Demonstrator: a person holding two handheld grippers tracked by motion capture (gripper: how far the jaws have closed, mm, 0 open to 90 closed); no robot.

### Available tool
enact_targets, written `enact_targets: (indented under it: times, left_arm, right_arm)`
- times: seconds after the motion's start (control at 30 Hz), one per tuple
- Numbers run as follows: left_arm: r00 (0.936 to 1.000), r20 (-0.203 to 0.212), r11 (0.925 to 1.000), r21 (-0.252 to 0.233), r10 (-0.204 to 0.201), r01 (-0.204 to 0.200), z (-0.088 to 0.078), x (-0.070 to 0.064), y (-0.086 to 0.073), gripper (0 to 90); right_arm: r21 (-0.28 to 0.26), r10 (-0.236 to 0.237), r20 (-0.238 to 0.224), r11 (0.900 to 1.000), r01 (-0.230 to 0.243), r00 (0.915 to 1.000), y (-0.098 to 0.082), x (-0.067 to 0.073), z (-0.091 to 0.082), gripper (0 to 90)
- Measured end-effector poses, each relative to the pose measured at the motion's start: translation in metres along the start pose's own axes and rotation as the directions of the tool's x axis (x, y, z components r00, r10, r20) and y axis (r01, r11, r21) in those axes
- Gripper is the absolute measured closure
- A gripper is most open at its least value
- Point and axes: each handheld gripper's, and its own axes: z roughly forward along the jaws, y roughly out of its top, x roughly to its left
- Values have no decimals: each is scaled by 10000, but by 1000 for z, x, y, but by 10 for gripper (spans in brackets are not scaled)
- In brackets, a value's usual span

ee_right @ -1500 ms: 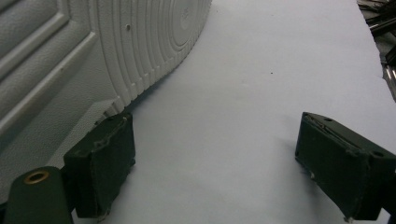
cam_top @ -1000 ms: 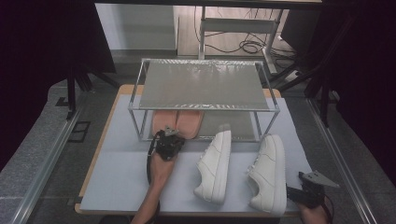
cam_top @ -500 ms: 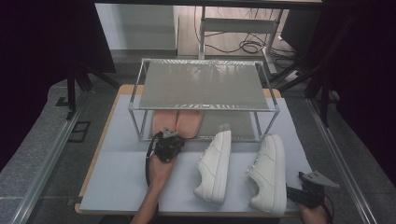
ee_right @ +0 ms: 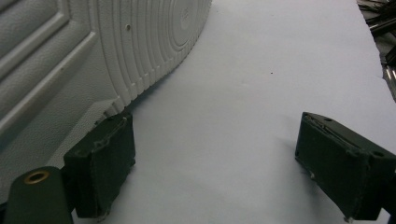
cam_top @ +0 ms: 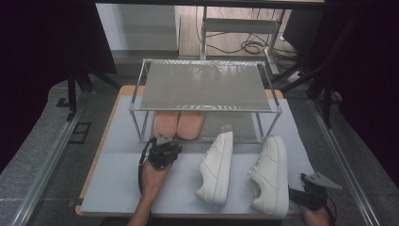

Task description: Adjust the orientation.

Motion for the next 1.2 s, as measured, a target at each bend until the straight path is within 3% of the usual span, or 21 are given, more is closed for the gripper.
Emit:
enact_targets:
  times: [0.5, 0.83, 1.2]
  left_arm:
    - [10000, 38, 9999, 139, 47, -47, -31, 0, -22, 561]
    - [9984, -280, 9974, 525, 500, -485, -43, -3, -33, 421]
    - [9984, -298, 9969, 623, 489, -470, -64, 2, -52, 241]
  right_arm:
    - [29, -9, 1, 10000, 9, 10000, 0, 0, 0, 123]
    - [103, -4, 28, 9999, 3, 10000, 1, 1, 0, 122]
    - [213, -107, 85, 9997, 105, 9999, 3, 3, -2, 136]
